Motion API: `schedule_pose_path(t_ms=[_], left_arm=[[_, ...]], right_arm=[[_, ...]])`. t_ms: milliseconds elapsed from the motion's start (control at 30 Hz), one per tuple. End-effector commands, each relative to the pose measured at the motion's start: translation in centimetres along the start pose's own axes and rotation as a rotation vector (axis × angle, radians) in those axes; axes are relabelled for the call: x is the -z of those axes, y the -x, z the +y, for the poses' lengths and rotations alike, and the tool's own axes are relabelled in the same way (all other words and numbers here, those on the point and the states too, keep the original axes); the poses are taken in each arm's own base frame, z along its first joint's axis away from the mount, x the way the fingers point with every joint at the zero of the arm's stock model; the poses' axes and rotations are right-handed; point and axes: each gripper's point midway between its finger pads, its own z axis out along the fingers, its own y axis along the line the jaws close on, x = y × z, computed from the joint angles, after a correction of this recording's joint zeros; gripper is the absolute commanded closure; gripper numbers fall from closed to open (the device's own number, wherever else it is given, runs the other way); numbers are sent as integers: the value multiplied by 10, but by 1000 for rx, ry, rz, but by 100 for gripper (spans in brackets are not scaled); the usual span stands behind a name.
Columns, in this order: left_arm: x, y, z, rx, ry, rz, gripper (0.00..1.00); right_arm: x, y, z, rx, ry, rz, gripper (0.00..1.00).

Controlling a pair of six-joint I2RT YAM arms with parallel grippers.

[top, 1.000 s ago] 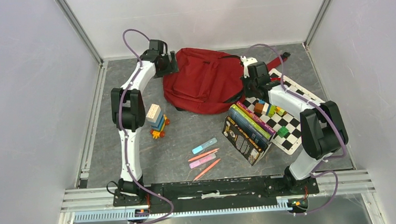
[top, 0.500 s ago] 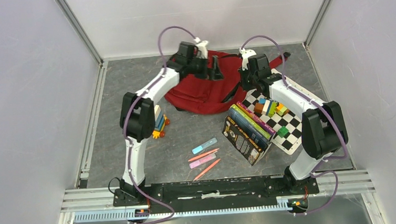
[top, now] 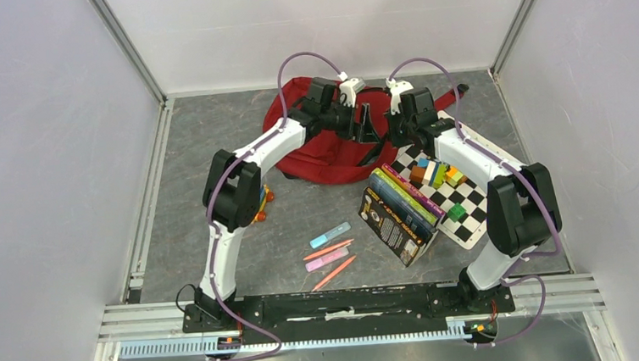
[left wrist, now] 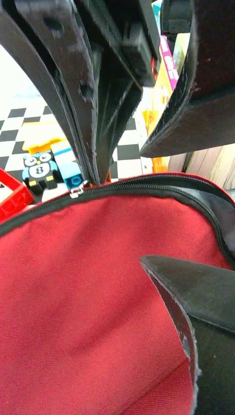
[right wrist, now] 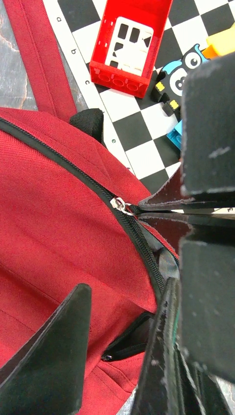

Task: Pack the student bag
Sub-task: Unzip the student bag at the center of the board.

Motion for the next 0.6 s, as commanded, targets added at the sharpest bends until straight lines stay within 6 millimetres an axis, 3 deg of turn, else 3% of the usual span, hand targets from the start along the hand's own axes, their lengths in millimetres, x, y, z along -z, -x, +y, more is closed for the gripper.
schedule_pose_path(t_ms=[0, 200, 233, 333, 400, 567], left_arm=[[-7, -18, 11, -4, 41, 36, 22], [-21, -35, 2, -4, 2, 75, 24], [-23, -38, 0, -3, -9, 85, 34], [-24, -49, 0, -1, -24, 121, 76], [-21, -53, -2, -3, -18, 137, 95], [-8, -66, -4, -38, 24, 158, 98]], right_arm=[[7, 21, 6, -11, 21, -50, 100], [7, 22, 5, -12, 12, -55, 100], [7, 23, 3, -11, 6, -57, 100], [6, 26, -4, 7, -32, -64, 100], [6, 30, -13, 31, -81, -68, 100], [7, 41, -42, 70, -220, -74, 100]])
